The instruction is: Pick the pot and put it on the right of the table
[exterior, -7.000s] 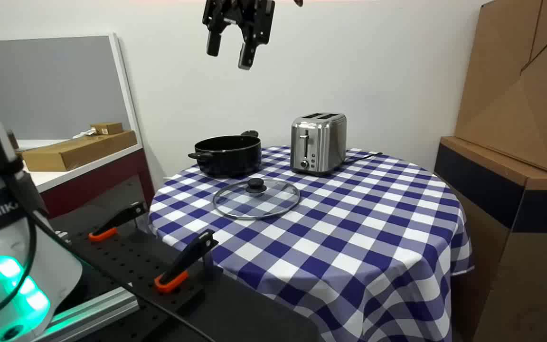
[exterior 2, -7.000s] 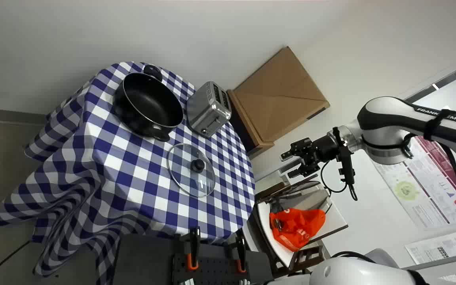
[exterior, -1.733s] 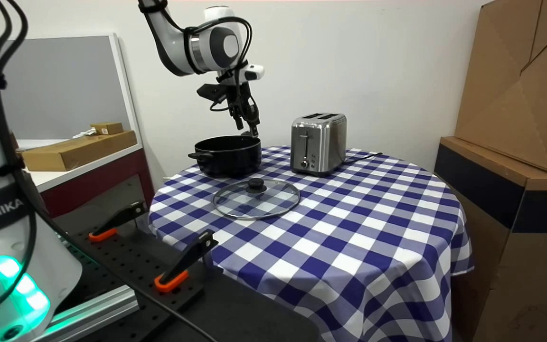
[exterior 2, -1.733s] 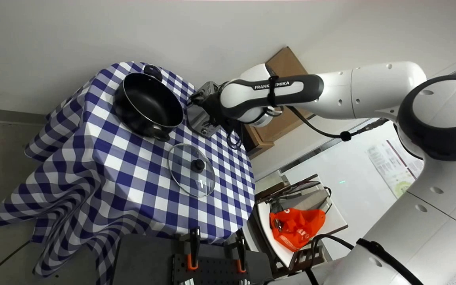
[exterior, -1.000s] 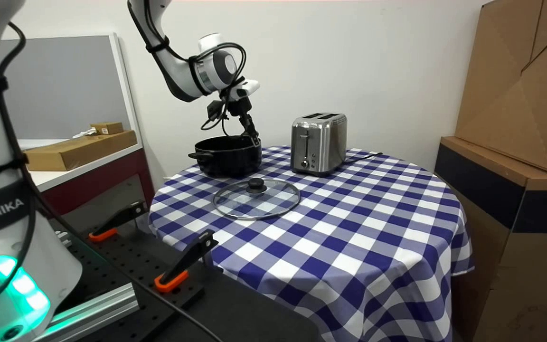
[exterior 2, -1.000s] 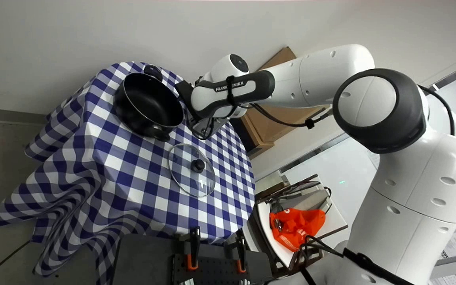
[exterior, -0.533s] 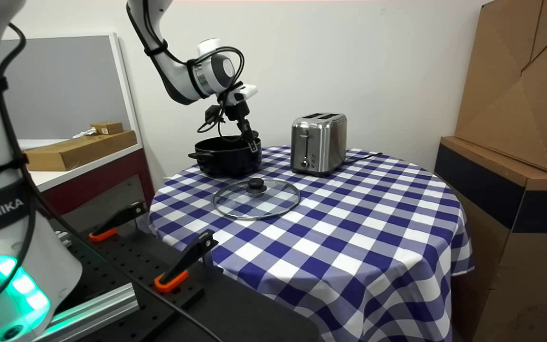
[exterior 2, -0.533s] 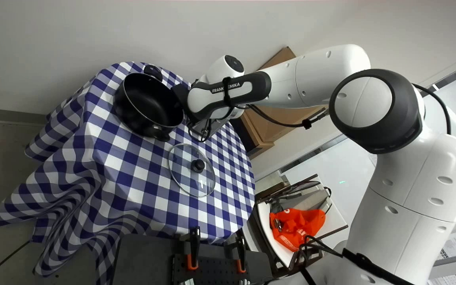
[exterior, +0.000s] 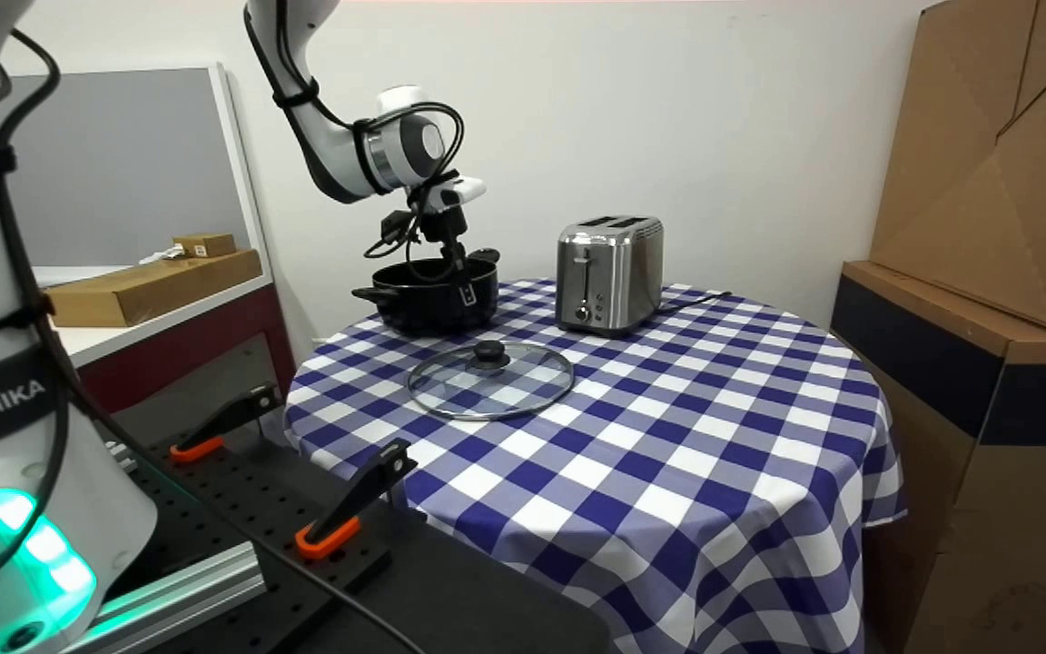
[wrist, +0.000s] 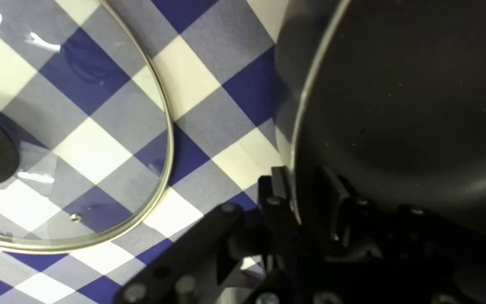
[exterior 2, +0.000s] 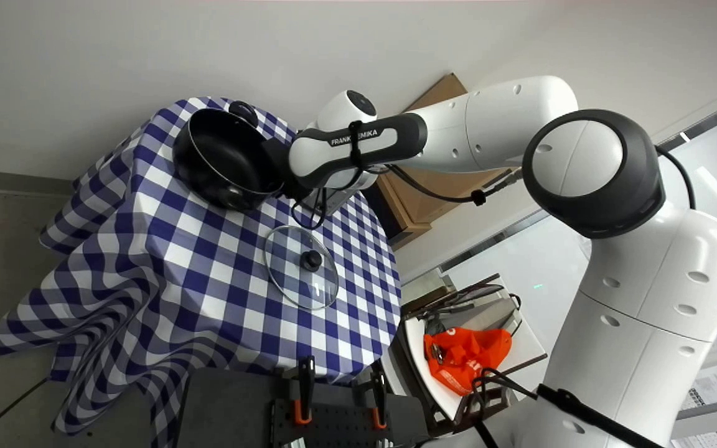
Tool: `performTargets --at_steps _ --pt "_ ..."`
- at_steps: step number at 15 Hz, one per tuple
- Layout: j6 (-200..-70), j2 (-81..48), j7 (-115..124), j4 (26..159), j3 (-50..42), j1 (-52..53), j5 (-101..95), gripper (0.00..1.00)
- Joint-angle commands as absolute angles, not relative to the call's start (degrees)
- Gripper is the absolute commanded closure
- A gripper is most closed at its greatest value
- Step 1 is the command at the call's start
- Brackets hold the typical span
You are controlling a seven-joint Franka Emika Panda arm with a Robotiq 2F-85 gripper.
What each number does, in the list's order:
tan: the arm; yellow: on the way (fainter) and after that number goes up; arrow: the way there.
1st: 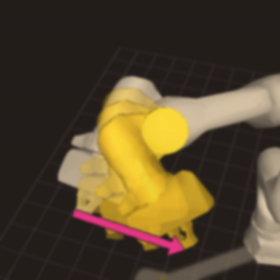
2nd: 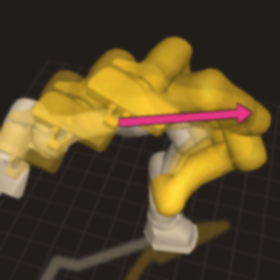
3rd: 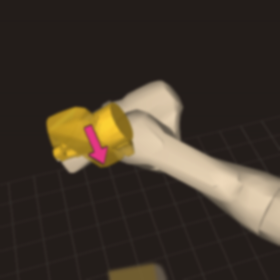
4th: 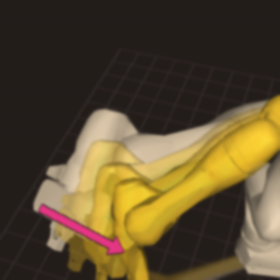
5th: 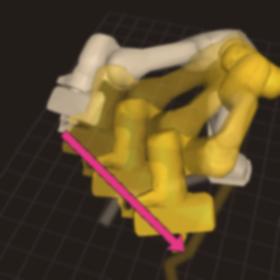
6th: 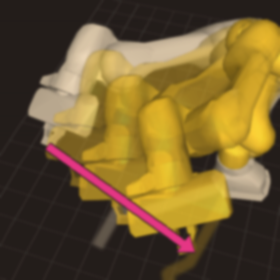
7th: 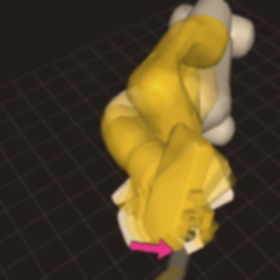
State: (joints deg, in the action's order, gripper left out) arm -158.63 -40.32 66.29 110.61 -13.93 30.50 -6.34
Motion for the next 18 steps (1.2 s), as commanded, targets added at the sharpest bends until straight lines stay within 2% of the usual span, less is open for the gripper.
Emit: performTargets --at_steps 1,5,18 --pt "-156.4 -39.2 61.7 111.0 -7.7 25.5 -5.1 1.00" --pt "-155.5 -38.3 60.3 111.3 -5.0 23.4 -4.2 1.00" --pt "-156.5 -33.9 61.7 108.8 -6.0 24.2 -5.1 0.99"
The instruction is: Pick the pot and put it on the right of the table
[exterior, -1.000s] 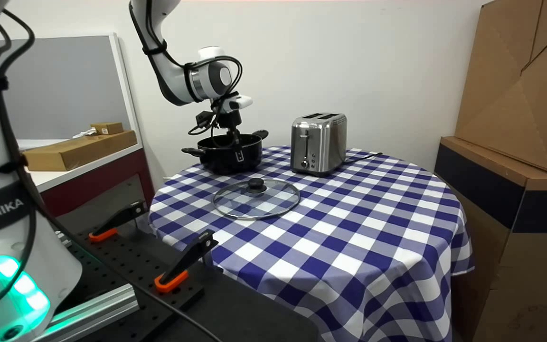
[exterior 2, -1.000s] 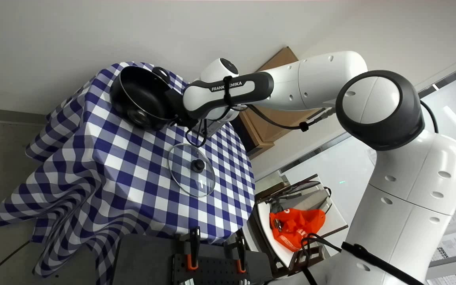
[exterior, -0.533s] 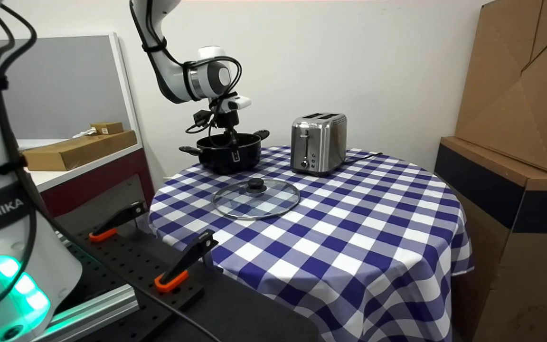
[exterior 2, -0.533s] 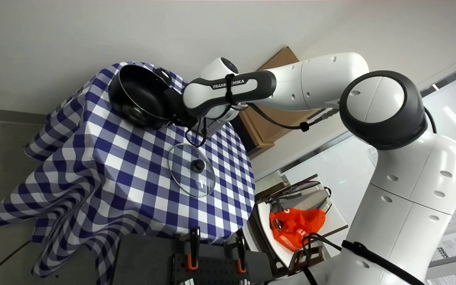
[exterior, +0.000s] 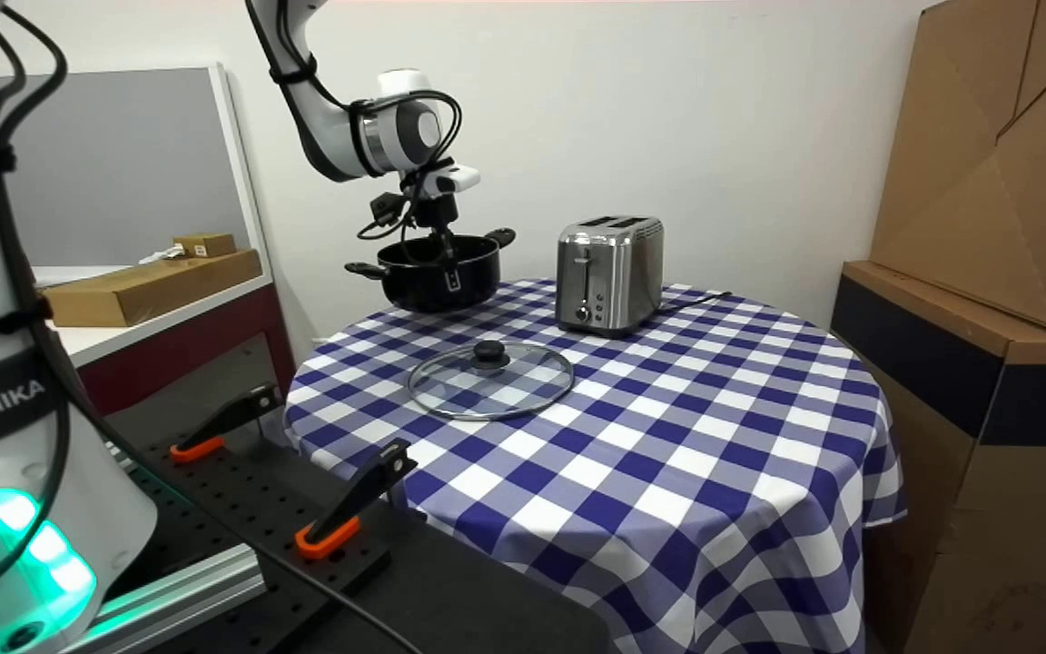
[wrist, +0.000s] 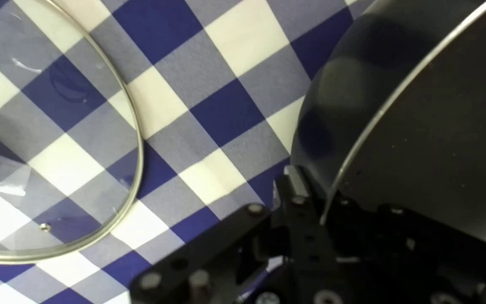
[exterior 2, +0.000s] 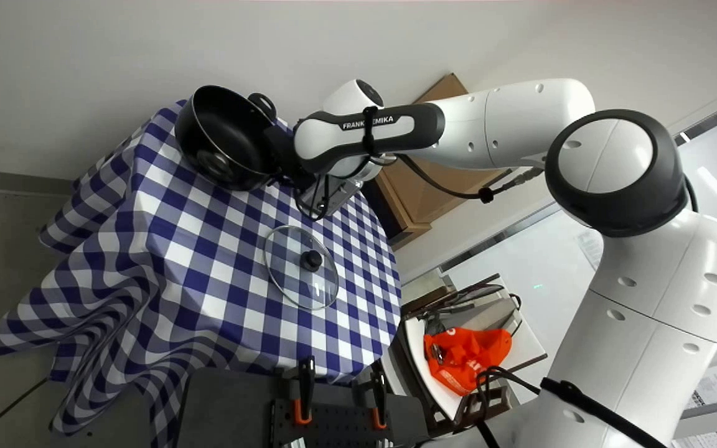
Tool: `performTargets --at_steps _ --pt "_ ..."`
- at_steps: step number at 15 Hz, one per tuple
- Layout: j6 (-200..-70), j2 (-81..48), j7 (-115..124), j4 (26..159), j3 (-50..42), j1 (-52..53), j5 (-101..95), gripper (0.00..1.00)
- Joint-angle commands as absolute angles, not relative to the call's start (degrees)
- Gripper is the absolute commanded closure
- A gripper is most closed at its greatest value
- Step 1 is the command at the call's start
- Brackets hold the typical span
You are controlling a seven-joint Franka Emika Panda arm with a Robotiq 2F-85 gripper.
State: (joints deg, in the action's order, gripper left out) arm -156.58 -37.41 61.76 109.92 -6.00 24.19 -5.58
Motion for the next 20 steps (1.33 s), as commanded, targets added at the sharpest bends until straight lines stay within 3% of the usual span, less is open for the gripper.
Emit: performTargets --at_steps 1,12,20 --pt "-156.3 -33.2 61.8 107.9 -6.1 24.3 -5.3 0.99" --pt "-151.4 -24.6 65.8 96.0 -11.9 23.2 -12.4 0.99" --pt "-150.8 -18.7 75.9 96.2 -17.4 18.4 -22.3 0.99"
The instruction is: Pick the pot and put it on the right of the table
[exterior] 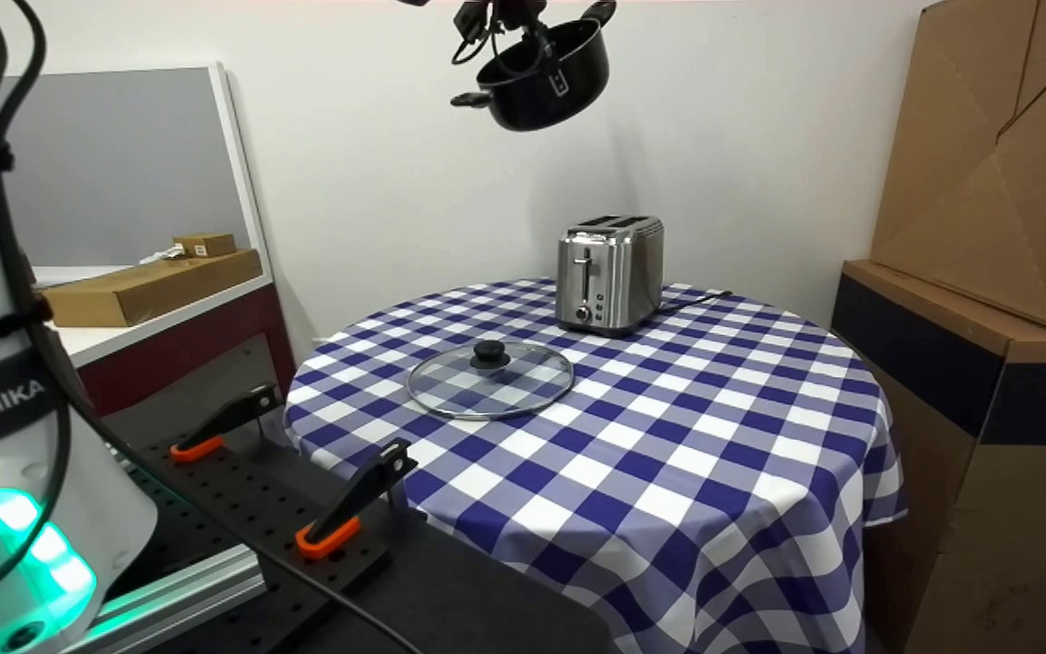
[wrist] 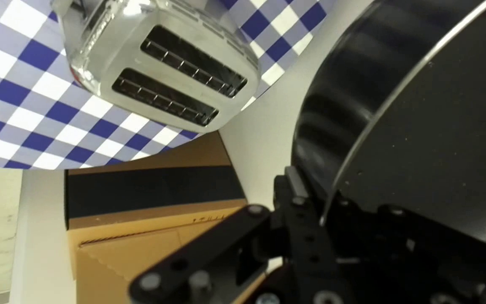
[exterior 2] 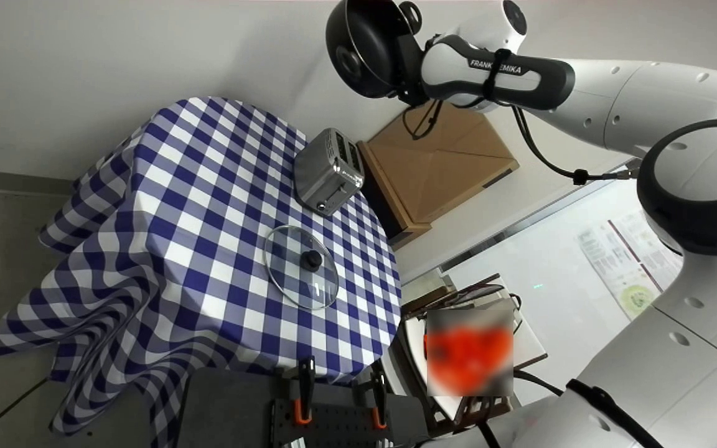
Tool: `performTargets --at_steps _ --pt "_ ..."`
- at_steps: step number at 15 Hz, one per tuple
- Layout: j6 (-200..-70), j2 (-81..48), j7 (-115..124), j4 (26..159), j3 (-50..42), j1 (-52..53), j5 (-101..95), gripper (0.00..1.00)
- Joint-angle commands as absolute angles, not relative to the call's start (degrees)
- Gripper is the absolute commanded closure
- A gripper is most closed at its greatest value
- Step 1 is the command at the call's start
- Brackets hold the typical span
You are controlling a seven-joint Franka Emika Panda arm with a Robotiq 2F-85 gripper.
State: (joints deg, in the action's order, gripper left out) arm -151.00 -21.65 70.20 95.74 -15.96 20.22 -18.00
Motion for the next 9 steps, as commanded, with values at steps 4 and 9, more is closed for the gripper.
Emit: performTargets --at_steps 4,9 --pt "-150.5 -17.1 82.8 98.6 -20.3 14.6 -27.4 0.99" --pt "-151.2 -16.8 91.0 104.3 -23.1 9.5 -32.1 0.99"
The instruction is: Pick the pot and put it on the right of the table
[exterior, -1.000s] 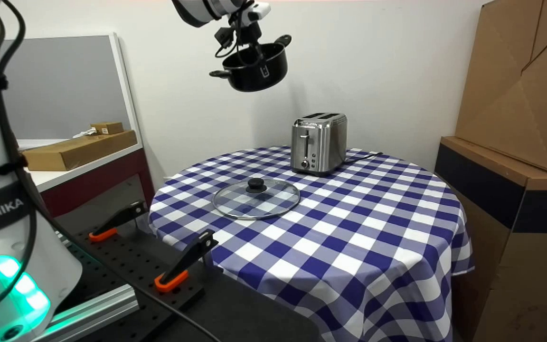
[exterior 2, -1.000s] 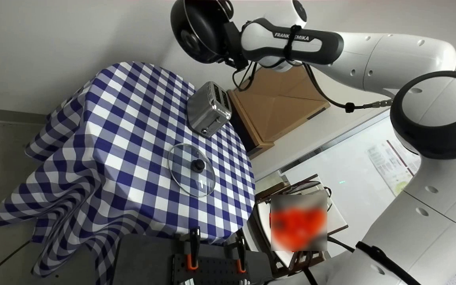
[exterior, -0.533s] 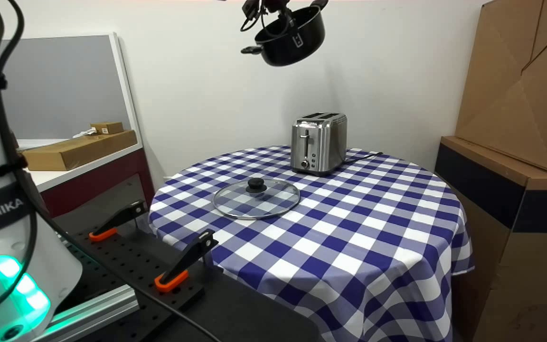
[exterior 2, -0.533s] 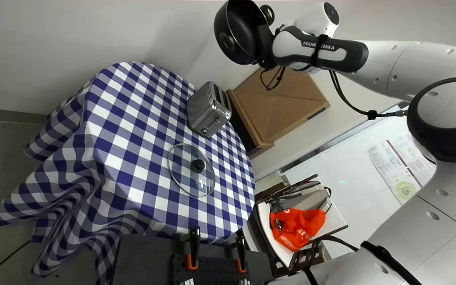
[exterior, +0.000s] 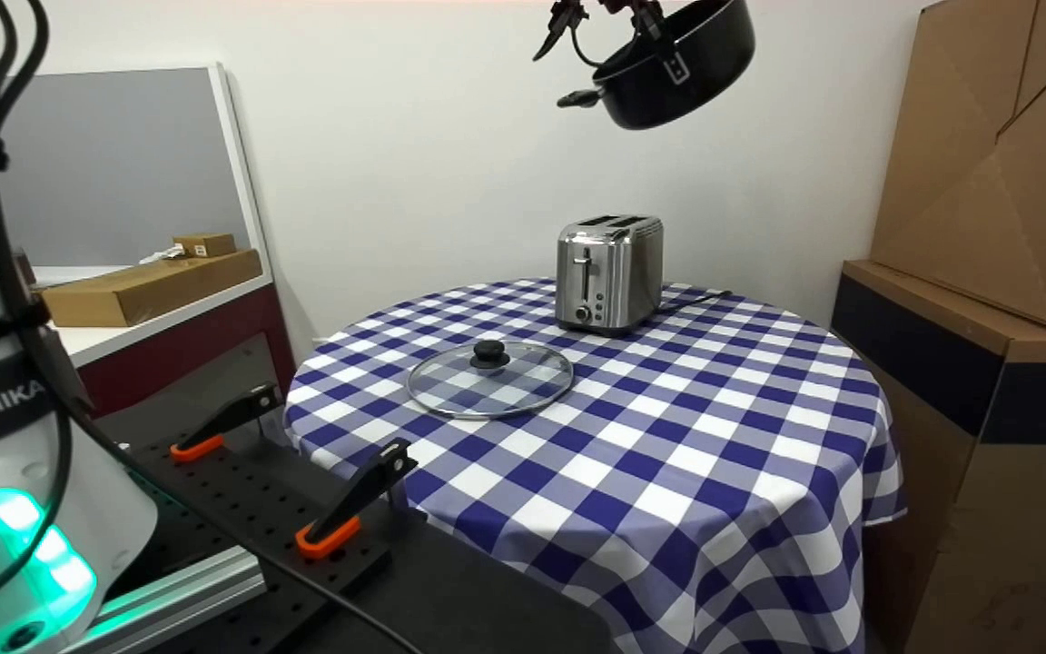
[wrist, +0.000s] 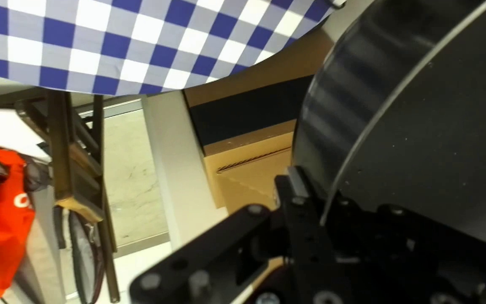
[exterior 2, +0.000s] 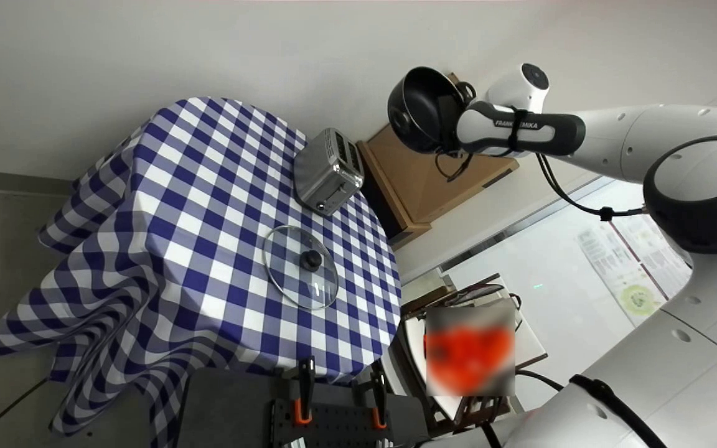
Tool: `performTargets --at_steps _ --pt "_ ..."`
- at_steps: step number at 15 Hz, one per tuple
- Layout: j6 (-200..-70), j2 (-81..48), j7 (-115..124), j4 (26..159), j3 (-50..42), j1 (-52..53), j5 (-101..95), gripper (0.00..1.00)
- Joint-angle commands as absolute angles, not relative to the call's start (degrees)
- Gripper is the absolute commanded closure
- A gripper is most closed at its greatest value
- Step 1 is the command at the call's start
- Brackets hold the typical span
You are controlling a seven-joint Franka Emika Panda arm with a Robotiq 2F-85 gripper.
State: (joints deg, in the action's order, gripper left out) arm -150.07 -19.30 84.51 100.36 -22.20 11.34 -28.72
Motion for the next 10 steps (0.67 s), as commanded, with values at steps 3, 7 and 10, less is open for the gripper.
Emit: performTargets --at_steps 3,7,10 --pt "-152.4 -17.3 95.3 109.0 -24.0 6.4 -32.4 0.99" --pt "-154.7 -18.0 100.0 115.5 -24.8 3.1 -31.5 0.99" --pt "-157.1 -18.3 103.2 119.9 -26.1 1.2 -31.2 0.99"
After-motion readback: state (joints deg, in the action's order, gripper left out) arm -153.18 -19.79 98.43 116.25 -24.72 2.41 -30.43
